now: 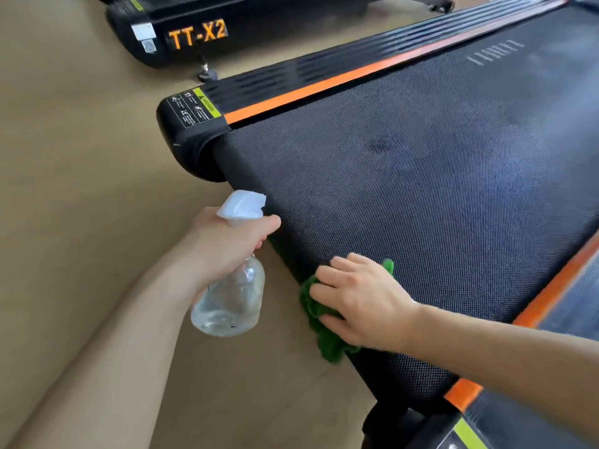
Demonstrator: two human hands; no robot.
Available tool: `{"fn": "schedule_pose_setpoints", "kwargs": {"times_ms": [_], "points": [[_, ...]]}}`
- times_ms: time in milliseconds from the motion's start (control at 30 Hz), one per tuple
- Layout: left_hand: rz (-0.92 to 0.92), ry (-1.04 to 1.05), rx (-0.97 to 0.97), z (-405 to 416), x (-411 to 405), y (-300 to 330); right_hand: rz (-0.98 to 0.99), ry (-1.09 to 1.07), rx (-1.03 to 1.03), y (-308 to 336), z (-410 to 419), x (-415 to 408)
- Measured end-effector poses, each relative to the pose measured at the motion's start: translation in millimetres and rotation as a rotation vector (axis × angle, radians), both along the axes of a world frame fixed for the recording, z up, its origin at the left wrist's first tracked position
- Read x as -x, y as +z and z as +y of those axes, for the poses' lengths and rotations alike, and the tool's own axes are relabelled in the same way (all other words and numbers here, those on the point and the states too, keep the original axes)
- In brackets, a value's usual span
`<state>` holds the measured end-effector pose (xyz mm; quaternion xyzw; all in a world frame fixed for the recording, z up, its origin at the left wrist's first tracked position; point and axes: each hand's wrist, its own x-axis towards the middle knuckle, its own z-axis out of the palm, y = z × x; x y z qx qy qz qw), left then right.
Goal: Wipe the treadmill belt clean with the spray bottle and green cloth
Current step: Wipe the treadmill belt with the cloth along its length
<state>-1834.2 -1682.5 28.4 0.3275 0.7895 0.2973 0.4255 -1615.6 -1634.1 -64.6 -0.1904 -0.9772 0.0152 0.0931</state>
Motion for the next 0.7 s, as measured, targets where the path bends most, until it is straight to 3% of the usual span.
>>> {"fn": "schedule_pose_setpoints", "kwargs": {"times_ms": [167, 333, 400, 567, 700], "points": [[0.034, -0.027, -0.029, 4.2, -16.1, 7.9, 0.033, 0.127, -0.054, -6.0, 31.3, 7.2], [0.074, -0.057, -0.001, 7.9, -37.7, 14.1, 0.172, -0.334, -0.037, -7.2, 83.1, 70.4], [0.068, -0.034, -0.007, 9.7, -46.4, 18.2, 0.179, -0.381, -0.018, -5.1, 76.5, 69.9], [0.034, -0.055, -0.009, 15.0, -81.2, 40.1, 0.081, -0.122, 0.084, 0.6, 0.2, -18.5], [0.031, -0.050, -0.026, 30.1, -101.8, 64.1, 0.053, -0.030, 0.055, -1.3, -11.8, -52.5]]}}
